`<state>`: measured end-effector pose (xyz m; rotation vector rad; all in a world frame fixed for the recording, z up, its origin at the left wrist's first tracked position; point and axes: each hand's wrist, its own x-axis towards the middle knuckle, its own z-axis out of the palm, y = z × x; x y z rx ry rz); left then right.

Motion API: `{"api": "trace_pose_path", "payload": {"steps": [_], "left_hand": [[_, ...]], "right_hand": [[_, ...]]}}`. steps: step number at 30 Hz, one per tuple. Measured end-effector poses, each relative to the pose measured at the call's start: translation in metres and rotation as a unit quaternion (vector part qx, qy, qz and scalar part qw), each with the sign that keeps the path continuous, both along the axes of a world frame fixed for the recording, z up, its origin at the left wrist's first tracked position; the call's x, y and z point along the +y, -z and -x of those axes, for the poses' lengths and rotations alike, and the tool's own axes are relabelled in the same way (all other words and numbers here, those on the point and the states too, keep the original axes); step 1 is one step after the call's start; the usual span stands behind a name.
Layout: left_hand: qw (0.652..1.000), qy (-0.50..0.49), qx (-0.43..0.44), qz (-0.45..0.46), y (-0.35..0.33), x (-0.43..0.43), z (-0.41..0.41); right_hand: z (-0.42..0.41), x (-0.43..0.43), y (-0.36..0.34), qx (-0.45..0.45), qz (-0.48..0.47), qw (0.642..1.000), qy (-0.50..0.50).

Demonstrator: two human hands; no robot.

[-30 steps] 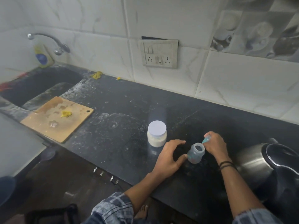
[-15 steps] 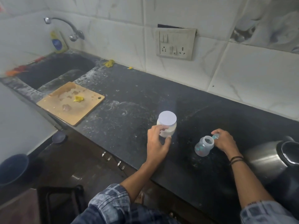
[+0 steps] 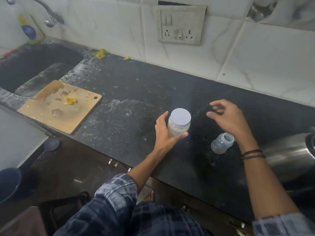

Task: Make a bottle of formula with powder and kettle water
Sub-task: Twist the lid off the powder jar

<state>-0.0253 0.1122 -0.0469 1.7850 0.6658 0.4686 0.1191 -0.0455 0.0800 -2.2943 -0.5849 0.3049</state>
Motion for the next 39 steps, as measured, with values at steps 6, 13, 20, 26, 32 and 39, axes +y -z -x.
{"api": "trace_pose_path", "payload": {"steps": [6,13,20,26,32,39], "left_hand": [[0.998,0.049,0.009,-0.038,-0.003,0.013,-0.015],[0.996,0.072,-0.043,-0.028,0.002,0.023,-0.024],[0.996,0.082,-0.033,-0.005,0.002,0.019,-0.021],[0.997,0.073,-0.028,-0.027,0.001,0.017,-0.022],[0.997,0.063,-0.024,-0.046,0.001,0.014,-0.023],[0.994,0.079,0.019,-0.076,0.002,0.024,-0.029]], "right_hand": [[0.032,0.047,0.019,-0.015,0.065,0.994,-0.081],[0.044,0.070,0.027,-0.057,0.156,0.982,-0.091],[0.046,0.074,0.038,-0.067,0.167,0.982,-0.064],[0.047,0.079,0.045,-0.095,0.177,0.978,-0.059],[0.047,0.079,0.048,-0.114,0.181,0.975,-0.061],[0.042,0.081,0.047,-0.110,0.174,0.976,-0.070]]}}
